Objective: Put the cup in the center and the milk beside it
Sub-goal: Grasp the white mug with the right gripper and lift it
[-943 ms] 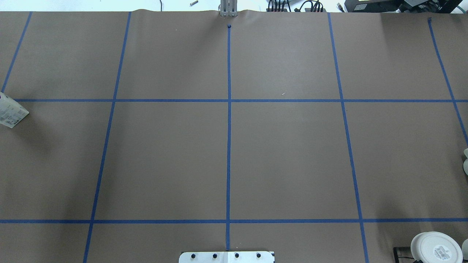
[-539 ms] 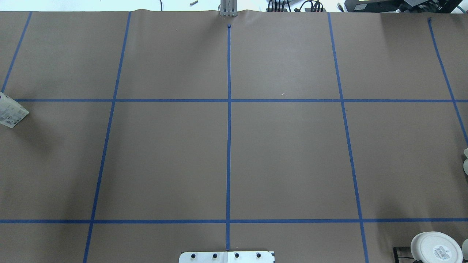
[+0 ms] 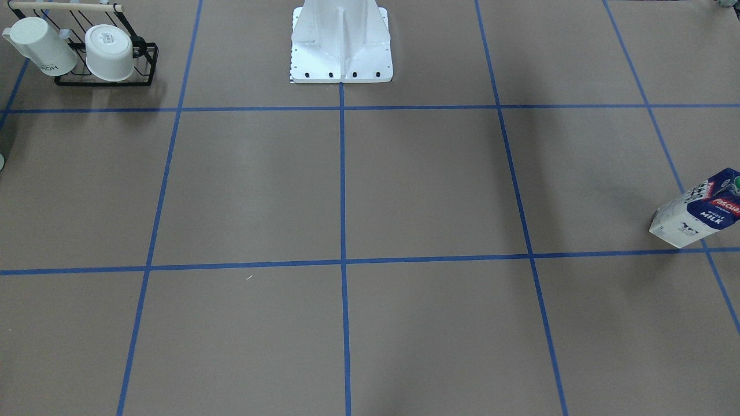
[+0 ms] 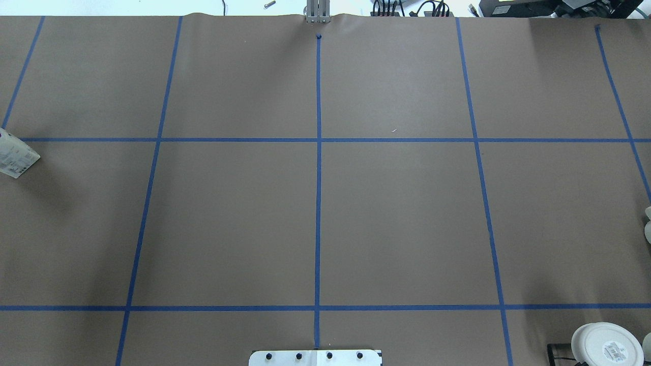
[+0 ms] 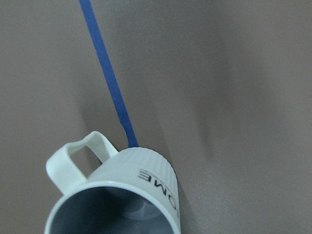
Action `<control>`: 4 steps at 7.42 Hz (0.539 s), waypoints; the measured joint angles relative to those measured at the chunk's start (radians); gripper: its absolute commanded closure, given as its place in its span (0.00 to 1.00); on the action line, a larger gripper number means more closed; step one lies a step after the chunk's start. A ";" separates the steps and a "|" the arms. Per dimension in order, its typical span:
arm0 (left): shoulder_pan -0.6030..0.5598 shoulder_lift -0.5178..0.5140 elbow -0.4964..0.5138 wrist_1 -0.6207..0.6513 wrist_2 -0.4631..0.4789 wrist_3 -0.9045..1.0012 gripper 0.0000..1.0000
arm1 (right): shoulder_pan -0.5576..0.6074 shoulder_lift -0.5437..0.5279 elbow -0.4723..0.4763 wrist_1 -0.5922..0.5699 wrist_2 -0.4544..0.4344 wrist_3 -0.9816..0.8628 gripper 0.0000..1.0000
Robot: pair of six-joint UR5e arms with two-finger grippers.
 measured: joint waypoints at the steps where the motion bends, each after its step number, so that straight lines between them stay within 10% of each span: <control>1: 0.000 0.000 0.001 0.000 0.000 0.000 0.02 | -0.002 0.000 -0.001 0.003 0.000 0.002 1.00; 4: 0.000 0.001 0.003 0.000 -0.001 0.001 0.02 | -0.004 0.008 0.003 0.011 0.006 0.009 1.00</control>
